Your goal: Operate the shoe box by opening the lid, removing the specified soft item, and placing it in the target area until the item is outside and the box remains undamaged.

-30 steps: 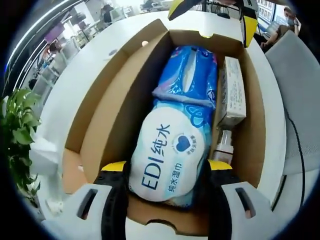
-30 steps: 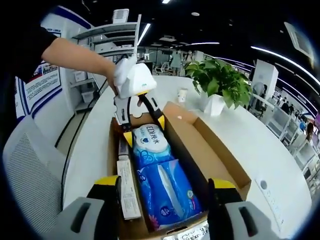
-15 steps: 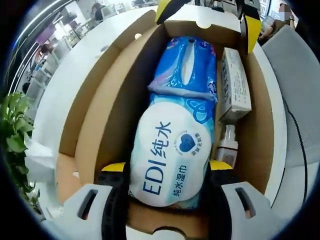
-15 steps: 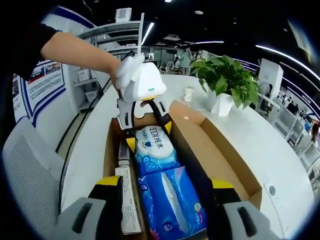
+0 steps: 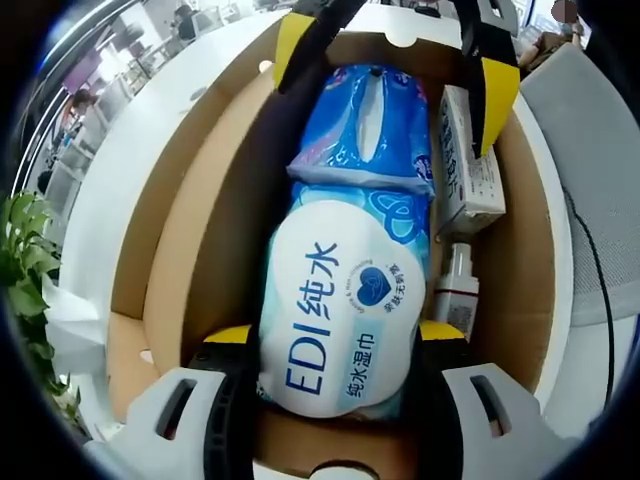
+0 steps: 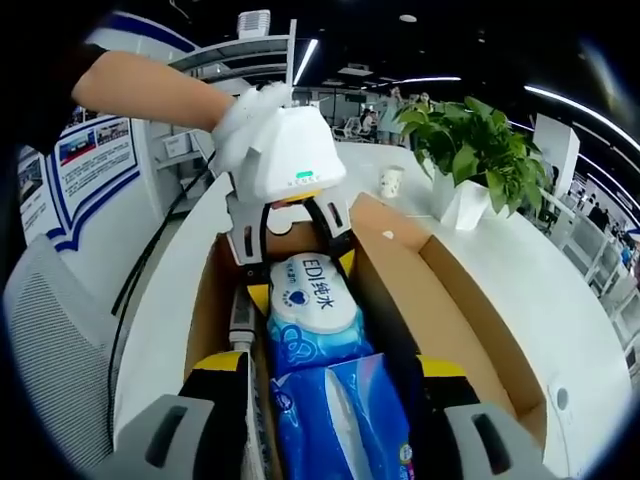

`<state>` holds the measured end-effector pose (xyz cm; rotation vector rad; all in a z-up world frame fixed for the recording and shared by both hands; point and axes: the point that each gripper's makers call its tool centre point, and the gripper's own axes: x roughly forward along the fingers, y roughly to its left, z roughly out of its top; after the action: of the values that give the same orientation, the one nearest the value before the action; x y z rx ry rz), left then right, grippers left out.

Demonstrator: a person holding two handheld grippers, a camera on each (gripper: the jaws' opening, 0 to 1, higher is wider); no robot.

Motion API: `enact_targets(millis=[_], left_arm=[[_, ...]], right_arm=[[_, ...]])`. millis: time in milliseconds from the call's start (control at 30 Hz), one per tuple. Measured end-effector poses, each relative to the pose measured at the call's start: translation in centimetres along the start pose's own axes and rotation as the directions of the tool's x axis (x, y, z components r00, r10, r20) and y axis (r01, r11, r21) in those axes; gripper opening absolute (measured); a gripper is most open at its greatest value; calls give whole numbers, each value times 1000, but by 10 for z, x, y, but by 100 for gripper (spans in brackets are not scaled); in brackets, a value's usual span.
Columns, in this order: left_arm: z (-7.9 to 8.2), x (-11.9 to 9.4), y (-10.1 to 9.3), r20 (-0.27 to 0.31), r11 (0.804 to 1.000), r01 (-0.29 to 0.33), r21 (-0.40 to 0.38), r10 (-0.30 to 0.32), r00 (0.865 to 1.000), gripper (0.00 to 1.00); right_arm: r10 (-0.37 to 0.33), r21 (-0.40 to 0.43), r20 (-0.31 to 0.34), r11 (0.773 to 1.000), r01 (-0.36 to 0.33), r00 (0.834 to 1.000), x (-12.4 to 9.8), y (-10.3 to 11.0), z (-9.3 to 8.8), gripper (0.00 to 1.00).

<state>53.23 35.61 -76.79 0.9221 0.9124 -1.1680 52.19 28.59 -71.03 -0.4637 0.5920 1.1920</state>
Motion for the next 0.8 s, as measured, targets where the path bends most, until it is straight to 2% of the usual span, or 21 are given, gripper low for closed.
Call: enact_targets(millis=[433,533,633,800], left_arm=[[0,3,-1,14,1000,-8,6,8,1000,62],[0,5,-1,-7,1000,-8,13,8,1000,62],[-1,6,-1,-28,1000,1,22,-1,1000,62],[-1,7,-2,-32,1000,10,28,-9,999,62]], right_arm=[[46,-19,-36,999,-46,998,36,5,-1,60],[56,-19,-40,998,-57,998,44,5,1,58],[74,-31,-73,997,-76,995,54,6,-4,57],[93,-31,-102,995,-97,990,64,9,-9,57]])
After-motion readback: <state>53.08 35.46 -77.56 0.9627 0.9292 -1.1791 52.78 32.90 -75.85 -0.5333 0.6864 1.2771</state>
